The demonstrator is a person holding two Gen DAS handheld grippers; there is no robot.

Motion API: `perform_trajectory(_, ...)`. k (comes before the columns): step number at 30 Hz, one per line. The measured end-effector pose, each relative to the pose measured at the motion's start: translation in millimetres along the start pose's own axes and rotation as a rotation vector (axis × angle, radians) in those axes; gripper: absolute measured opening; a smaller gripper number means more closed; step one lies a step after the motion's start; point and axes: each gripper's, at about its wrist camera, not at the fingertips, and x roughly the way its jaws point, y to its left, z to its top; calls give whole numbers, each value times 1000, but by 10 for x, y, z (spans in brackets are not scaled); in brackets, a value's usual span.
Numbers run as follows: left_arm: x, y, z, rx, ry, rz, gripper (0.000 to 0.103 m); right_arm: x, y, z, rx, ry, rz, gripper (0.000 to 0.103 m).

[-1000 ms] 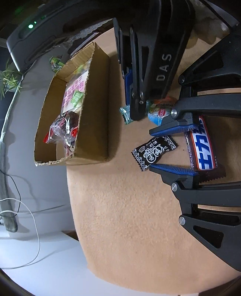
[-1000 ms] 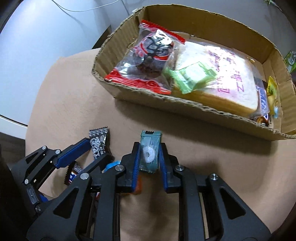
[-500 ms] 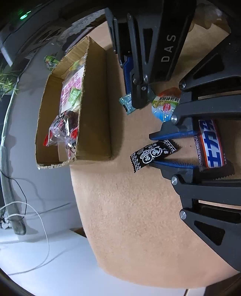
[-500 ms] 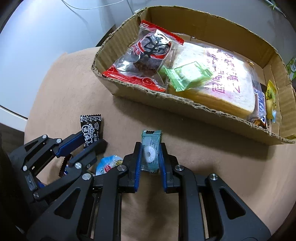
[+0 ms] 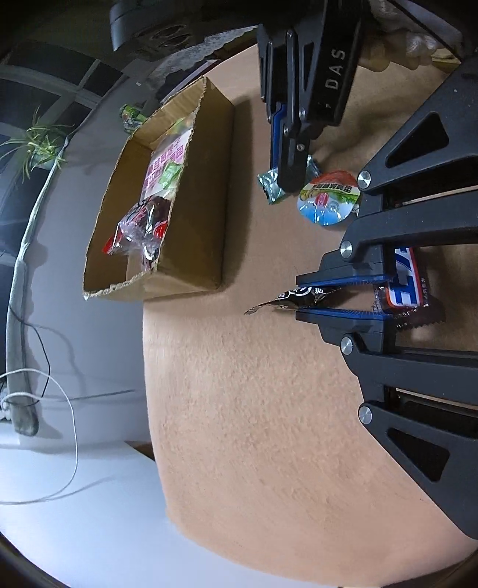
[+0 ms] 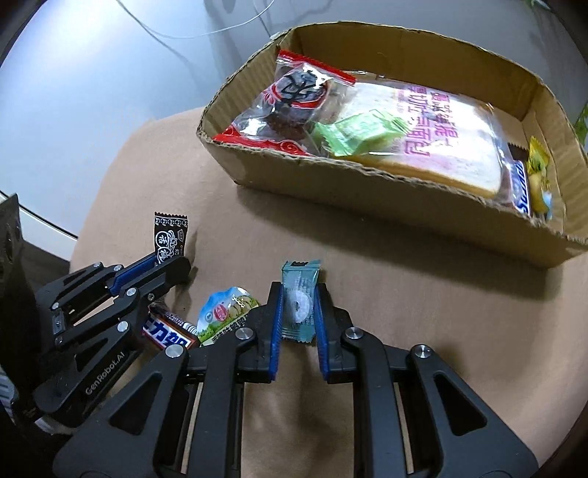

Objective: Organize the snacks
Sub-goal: 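Lift the black candy with the left gripper while the right gripper lifts the mint candy, then carry the black candy with the left gripper while the right gripper carries the mint into the box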

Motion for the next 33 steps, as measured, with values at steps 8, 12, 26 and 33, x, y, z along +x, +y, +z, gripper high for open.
perform_trajectory(8, -101, -48, 34, -9, -25, -18, 9, -214, -222, -41, 38, -44, 39, 16)
perform_trajectory(12, -216, -84, 70, -10, -49, -35, 9, -374, -302, -79, 33, -81, 53, 16)
perform_trajectory(26, -500, -445, 477, 21, -156, -112, 9, -1124, -811, 161, 60, -199, 38, 16)
perform_trajectory(33, -459, -628, 685, 44, -182, -136, 9, -1231, -932, 268, 84, -241, 23, 16)
